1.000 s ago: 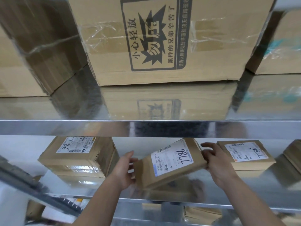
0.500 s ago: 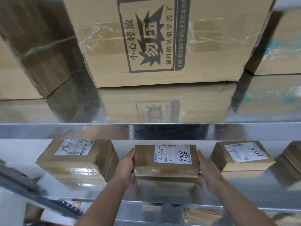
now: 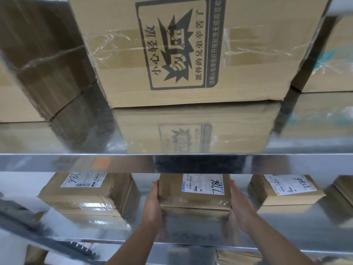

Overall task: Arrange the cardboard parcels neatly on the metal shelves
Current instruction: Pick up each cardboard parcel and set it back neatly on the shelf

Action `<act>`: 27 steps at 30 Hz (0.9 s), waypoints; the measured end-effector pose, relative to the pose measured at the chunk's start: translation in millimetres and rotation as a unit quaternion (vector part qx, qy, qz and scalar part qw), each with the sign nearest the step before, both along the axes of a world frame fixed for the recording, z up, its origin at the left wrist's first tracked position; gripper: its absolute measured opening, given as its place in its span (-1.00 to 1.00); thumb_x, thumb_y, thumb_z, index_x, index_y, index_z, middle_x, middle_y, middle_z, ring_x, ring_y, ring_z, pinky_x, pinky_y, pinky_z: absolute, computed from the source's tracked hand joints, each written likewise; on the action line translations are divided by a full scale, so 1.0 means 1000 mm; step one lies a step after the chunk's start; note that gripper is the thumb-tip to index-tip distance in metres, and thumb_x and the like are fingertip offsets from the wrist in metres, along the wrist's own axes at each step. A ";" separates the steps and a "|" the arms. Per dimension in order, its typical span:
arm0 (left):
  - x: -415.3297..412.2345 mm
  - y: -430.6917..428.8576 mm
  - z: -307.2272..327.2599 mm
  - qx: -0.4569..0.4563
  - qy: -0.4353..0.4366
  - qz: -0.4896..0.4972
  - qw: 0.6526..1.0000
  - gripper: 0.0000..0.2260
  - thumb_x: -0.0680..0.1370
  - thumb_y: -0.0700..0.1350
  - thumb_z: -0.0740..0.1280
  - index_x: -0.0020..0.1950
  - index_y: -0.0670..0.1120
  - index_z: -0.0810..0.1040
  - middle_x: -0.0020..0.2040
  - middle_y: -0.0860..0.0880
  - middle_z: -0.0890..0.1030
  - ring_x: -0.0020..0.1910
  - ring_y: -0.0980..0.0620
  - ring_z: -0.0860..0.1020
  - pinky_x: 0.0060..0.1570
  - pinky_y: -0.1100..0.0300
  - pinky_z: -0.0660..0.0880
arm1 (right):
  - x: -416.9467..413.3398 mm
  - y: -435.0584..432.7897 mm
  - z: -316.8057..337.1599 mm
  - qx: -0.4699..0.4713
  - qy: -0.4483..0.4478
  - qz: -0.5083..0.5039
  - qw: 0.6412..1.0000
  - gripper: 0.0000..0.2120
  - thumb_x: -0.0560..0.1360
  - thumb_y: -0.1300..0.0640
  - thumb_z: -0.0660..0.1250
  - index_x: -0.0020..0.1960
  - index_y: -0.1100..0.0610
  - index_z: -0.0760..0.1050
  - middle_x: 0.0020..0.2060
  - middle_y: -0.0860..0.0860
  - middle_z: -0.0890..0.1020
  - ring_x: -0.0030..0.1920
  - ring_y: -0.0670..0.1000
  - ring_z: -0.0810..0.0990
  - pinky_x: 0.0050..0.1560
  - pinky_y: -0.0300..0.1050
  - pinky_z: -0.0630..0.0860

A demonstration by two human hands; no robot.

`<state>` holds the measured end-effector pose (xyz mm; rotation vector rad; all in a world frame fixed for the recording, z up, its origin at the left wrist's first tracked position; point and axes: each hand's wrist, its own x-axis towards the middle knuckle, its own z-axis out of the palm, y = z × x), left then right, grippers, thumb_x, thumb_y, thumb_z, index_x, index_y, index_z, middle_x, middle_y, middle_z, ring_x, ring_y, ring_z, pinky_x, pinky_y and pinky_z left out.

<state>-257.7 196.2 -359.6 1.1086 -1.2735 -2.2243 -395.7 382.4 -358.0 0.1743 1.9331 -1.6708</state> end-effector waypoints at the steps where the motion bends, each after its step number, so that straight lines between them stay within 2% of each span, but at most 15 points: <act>1: 0.000 0.003 0.005 0.004 0.004 0.005 1.000 -0.57 0.73 0.07 0.09 0.13 -0.15 0.67 -0.14 -0.12 0.75 -0.26 0.03 0.73 -0.44 0.30 0.55 | -0.001 0.001 -0.001 -0.003 -0.021 -0.003 1.000 -0.50 0.71 -0.23 0.01 0.22 0.04 0.61 0.10 0.09 0.69 0.01 0.07 0.61 -0.25 -0.17 0.52; 2: 0.000 0.004 0.006 0.005 0.012 0.001 1.000 -0.57 0.73 0.07 0.09 0.10 -0.15 0.67 -0.19 -0.11 0.74 -0.30 0.02 0.72 -0.47 0.29 0.54 | -0.002 0.001 -0.002 -0.007 -0.038 -0.002 0.999 -0.50 0.70 -0.24 0.02 0.17 0.04 0.62 0.06 0.08 0.70 0.02 0.08 0.62 -0.25 -0.15 0.51; 5: -0.006 0.000 0.002 0.013 0.011 0.012 1.000 -0.57 0.72 0.12 0.11 0.12 -0.13 0.67 -0.14 -0.11 0.75 -0.27 0.01 0.72 -0.43 0.28 0.56 | -0.008 0.000 -0.012 -0.026 -0.059 -0.002 0.998 -0.48 0.70 -0.24 0.05 0.14 0.07 0.66 0.04 0.06 0.74 0.16 0.11 0.64 0.21 0.03 0.47; 6: -0.009 -0.006 -0.007 0.010 0.006 0.017 1.000 -0.56 0.71 0.15 0.13 0.15 -0.12 0.68 -0.09 -0.10 0.75 -0.23 0.02 0.73 -0.37 0.26 0.57 | -0.009 0.000 -0.015 -0.033 -0.065 -0.003 0.997 -0.48 0.69 -0.24 0.06 0.13 0.08 0.66 0.04 0.07 0.74 0.18 0.12 0.64 0.30 0.07 0.45; 9: -0.013 -0.012 -0.016 -0.001 -0.016 0.021 1.000 -0.56 0.67 0.21 0.18 0.15 -0.08 0.70 -0.02 -0.07 0.75 -0.13 0.00 0.73 -0.27 0.23 0.54 | -0.011 -0.002 -0.017 -0.034 -0.071 -0.010 0.997 -0.47 0.69 -0.25 0.07 0.04 0.09 0.67 -0.01 0.07 0.75 0.15 0.13 0.65 0.24 0.09 0.45; 11: -0.014 -0.015 -0.023 -0.013 -0.032 0.031 0.999 -0.58 0.67 0.21 0.20 0.14 -0.06 0.70 -0.01 -0.05 0.75 -0.04 -0.02 0.71 -0.17 0.18 0.52 | -0.011 -0.003 -0.017 -0.039 -0.077 -0.012 0.996 -0.46 0.68 -0.26 0.07 0.05 0.10 0.67 0.00 0.09 0.75 0.17 0.16 0.65 0.35 0.12 0.43; 13: -0.015 -0.017 -0.032 -0.021 -0.029 0.030 0.999 -0.56 0.64 0.24 0.22 0.17 -0.06 0.70 0.02 -0.03 0.75 0.05 -0.03 0.69 0.05 0.10 0.55 | -0.014 -0.004 -0.020 -0.041 -0.083 -0.014 0.996 -0.43 0.68 -0.28 0.06 0.08 0.11 0.68 0.03 0.12 0.75 0.22 0.20 0.63 0.41 0.19 0.40; 15: -0.018 -0.022 -0.044 -0.033 -0.033 0.046 0.998 -0.42 0.50 0.41 0.30 0.24 0.00 0.69 0.14 0.01 0.72 0.19 -0.05 0.65 0.35 -0.01 0.47 | -0.015 -0.005 -0.018 -0.039 -0.081 -0.015 0.996 -0.42 0.68 -0.27 0.05 0.07 0.12 0.67 0.04 0.14 0.74 0.16 0.17 0.64 0.29 0.12 0.47; 17: -0.022 -0.030 -0.064 -0.037 -0.037 0.053 0.997 -0.23 0.30 0.56 0.36 0.31 0.09 0.64 0.27 0.06 0.66 0.31 -0.03 0.58 0.47 -0.07 0.35 | -0.016 -0.008 -0.015 -0.036 -0.071 -0.010 0.997 -0.42 0.68 -0.26 0.06 0.05 0.13 0.68 -0.01 0.14 0.75 0.01 0.10 0.66 0.00 -0.04 0.51; 18: -0.025 -0.034 -0.077 -0.036 -0.036 0.057 0.997 -0.18 0.25 0.59 0.36 0.33 0.11 0.63 0.31 0.07 0.64 0.34 -0.02 0.55 0.49 -0.08 0.33 | -0.017 -0.009 -0.015 -0.039 -0.070 -0.004 0.997 -0.42 0.68 -0.27 0.07 0.07 0.14 0.68 -0.02 0.14 0.75 0.00 0.10 0.68 -0.07 -0.06 0.50; 20: -0.028 -0.037 -0.085 -0.037 -0.039 0.057 0.997 -0.13 0.22 0.62 0.34 0.36 0.10 0.60 0.33 0.07 0.62 0.36 -0.02 0.53 0.50 -0.09 0.32 | -0.019 -0.012 -0.016 -0.038 -0.062 -0.001 0.997 -0.41 0.67 -0.27 0.09 0.11 0.16 0.68 -0.02 0.12 0.76 0.08 0.14 0.69 0.02 -0.01 0.54; 23: -0.027 -0.041 -0.086 -0.050 -0.041 0.035 0.997 -0.11 0.20 0.65 0.31 0.38 0.17 0.57 0.36 0.12 0.59 0.38 0.01 0.51 0.51 -0.09 0.30 | -0.021 -0.013 -0.018 -0.038 -0.056 -0.013 0.998 -0.43 0.68 -0.24 0.08 0.08 0.18 0.67 -0.04 0.13 0.75 0.09 0.16 0.68 0.12 0.02 0.55; 25: -0.026 -0.044 -0.090 -0.056 -0.037 0.030 0.997 -0.13 0.21 0.64 0.31 0.38 0.19 0.56 0.35 0.16 0.59 0.39 0.04 0.51 0.51 -0.07 0.29 | -0.020 -0.013 -0.015 -0.040 -0.056 -0.019 0.997 -0.45 0.71 -0.19 0.05 0.08 0.19 0.65 -0.07 0.12 0.73 -0.01 0.11 0.67 -0.07 -0.07 0.54; 27: -0.026 -0.044 -0.089 -0.057 -0.043 0.027 0.997 -0.15 0.22 0.64 0.31 0.38 0.20 0.56 0.35 0.17 0.59 0.38 0.06 0.51 0.51 -0.06 0.29 | -0.019 -0.013 -0.011 -0.038 -0.061 -0.025 0.997 -0.49 0.73 -0.15 0.03 0.02 0.15 0.63 -0.20 0.07 0.70 -0.17 0.03 0.62 -0.32 -0.19 0.48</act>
